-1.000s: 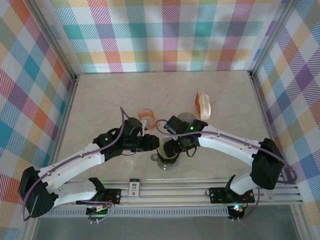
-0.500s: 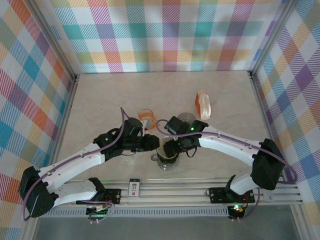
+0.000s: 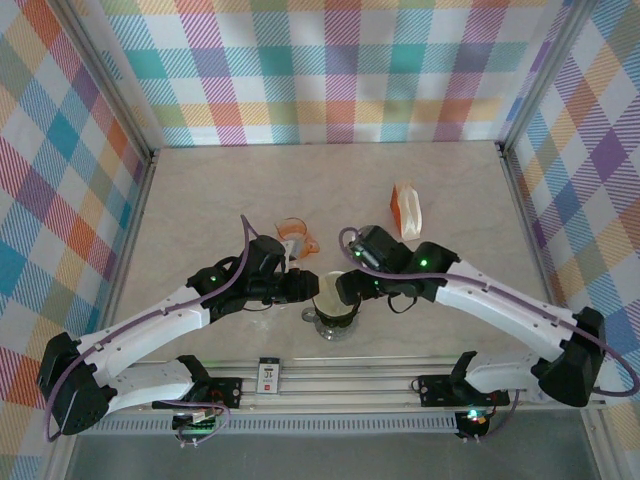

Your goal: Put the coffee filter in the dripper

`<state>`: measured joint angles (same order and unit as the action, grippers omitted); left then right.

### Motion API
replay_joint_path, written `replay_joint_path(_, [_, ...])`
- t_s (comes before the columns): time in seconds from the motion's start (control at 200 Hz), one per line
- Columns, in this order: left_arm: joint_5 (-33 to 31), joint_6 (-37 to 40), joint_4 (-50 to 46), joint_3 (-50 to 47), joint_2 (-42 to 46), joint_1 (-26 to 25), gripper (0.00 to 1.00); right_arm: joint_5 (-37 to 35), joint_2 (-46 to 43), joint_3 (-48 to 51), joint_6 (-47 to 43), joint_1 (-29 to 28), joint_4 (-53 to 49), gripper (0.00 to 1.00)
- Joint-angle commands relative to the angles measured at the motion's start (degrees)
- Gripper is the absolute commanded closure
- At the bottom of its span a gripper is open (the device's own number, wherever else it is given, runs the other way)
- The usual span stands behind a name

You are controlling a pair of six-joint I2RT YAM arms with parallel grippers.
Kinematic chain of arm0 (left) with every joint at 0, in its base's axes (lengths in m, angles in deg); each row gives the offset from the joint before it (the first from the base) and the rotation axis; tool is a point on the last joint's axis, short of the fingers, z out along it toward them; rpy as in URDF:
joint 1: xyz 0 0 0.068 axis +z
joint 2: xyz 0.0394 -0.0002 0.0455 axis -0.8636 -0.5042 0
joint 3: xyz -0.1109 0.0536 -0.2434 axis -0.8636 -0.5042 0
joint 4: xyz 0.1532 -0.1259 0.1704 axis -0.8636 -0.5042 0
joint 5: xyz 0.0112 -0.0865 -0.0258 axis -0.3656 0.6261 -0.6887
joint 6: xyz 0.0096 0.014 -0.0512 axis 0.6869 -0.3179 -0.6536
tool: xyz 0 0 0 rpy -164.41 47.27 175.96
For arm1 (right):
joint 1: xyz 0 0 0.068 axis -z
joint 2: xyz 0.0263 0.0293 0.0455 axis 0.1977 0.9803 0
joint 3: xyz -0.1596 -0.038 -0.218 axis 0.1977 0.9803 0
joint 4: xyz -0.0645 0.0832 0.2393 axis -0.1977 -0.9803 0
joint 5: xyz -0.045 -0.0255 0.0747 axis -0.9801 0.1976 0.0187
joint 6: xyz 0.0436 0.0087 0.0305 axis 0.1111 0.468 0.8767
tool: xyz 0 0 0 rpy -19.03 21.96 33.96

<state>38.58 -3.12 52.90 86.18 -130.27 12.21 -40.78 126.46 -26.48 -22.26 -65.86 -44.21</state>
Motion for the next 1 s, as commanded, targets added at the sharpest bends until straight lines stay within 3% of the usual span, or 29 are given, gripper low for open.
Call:
replay_joint_path(0.0, [-0.2, -0.2, 0.3, -0.4, -0.1, -0.6, 0.63, -1.7, -3.1, 0.2, 0.6, -0.4, 1.7, 0.11])
replay_joint_path(0.535, [-0.5, -0.2, 0.4, 0.3, 1.4, -0.6, 0.52, -0.7, -10.9, 4.5, -0.3, -0.4, 7.5, 0.10])
replay_joint_path(0.995, [-2.8, -0.3, -1.8, 2.5, 5.5, -0.6, 0.38, -5.6, -17.4, 7.4, -0.4, -0.4, 9.3, 0.05])
